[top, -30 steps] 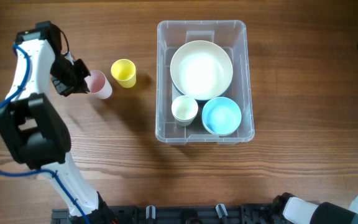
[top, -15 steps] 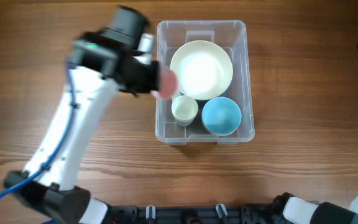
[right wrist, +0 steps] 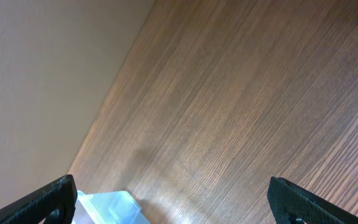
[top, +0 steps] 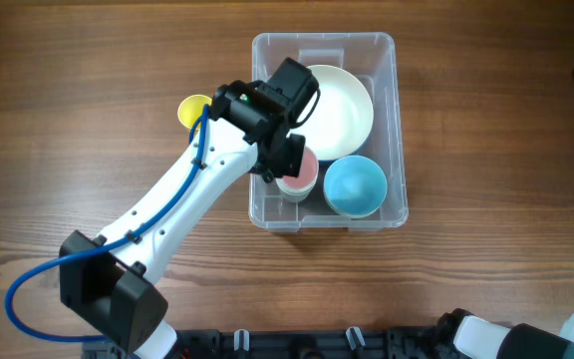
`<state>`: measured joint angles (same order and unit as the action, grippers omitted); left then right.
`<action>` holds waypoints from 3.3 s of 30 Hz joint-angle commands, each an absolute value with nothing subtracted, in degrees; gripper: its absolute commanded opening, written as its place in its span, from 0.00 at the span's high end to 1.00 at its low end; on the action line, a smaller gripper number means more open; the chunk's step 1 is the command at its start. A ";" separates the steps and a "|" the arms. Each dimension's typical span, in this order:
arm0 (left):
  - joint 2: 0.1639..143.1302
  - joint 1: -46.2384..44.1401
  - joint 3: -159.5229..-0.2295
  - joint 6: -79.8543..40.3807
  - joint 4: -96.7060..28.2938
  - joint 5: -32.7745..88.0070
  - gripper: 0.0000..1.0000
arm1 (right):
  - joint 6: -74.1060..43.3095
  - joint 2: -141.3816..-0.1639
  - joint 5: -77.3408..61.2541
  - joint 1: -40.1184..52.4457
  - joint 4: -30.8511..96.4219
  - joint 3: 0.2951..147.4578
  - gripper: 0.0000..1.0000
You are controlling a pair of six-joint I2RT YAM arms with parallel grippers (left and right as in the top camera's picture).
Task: Pack container
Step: 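Stack the pink cup into the cream cup in the container, then move the left gripper to the yellow cup and grasp it, then stack the yellow cup onto the pink cup in the container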
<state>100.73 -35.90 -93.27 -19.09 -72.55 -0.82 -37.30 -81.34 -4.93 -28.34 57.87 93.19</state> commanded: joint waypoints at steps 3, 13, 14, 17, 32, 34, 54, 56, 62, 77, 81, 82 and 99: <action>99.15 -34.68 -95.29 -20.23 -73.03 -2.11 0.42 | -37.67 -81.56 -5.21 -28.36 57.87 93.36 0.00; 97.93 -10.59 -98.52 -22.98 -68.71 -4.71 0.21 | -37.69 -81.56 -5.21 -28.36 57.87 93.36 0.00; 99.04 -8.49 -98.52 -22.96 -67.61 -3.62 0.22 | -37.67 -81.56 -5.21 -28.36 57.87 93.36 0.00; 102.15 -3.33 -98.52 -22.70 -64.62 2.33 0.26 | -37.69 -81.56 -5.21 -28.36 57.87 93.36 0.00; 118.78 0.45 -98.54 -18.22 -60.47 11.09 0.82 | -37.69 -81.56 -5.21 -28.36 57.87 93.36 0.00; 118.78 0.45 -98.54 -18.20 -61.21 11.09 0.94 | -37.69 -81.56 -5.21 -28.36 57.87 93.36 0.00; 106.32 -0.73 -108.14 -16.69 -73.17 10.46 0.96 | -37.69 -81.56 -5.21 -28.36 57.87 93.36 0.00; 101.67 -3.53 -108.60 -16.71 -74.91 10.46 0.96 | -37.69 -81.56 -5.21 -28.36 57.87 93.36 0.00; 95.35 -17.89 -108.60 -16.75 -80.84 9.26 0.96 | -37.67 -81.56 -5.21 -28.36 57.87 93.36 0.00; 95.70 -31.22 -89.01 -18.20 -67.79 4.40 0.95 | -37.69 -81.56 -5.21 -28.36 57.87 93.36 0.01; 95.55 -31.22 -87.53 -18.24 -64.42 4.36 0.28 | -37.69 -81.56 -5.21 -28.36 57.87 93.36 0.00; 95.24 -31.05 -87.99 -18.28 -64.47 4.03 0.18 | -37.67 -81.56 -5.21 -28.36 57.87 93.36 0.00; 62.81 -5.87 -100.25 -18.44 -79.79 -19.14 0.03 | -37.69 -81.56 -5.21 -28.36 57.87 93.36 0.00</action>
<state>65.98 -10.17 -100.31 -18.33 -76.29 -16.53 -37.30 -81.34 -4.93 -28.34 57.87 93.19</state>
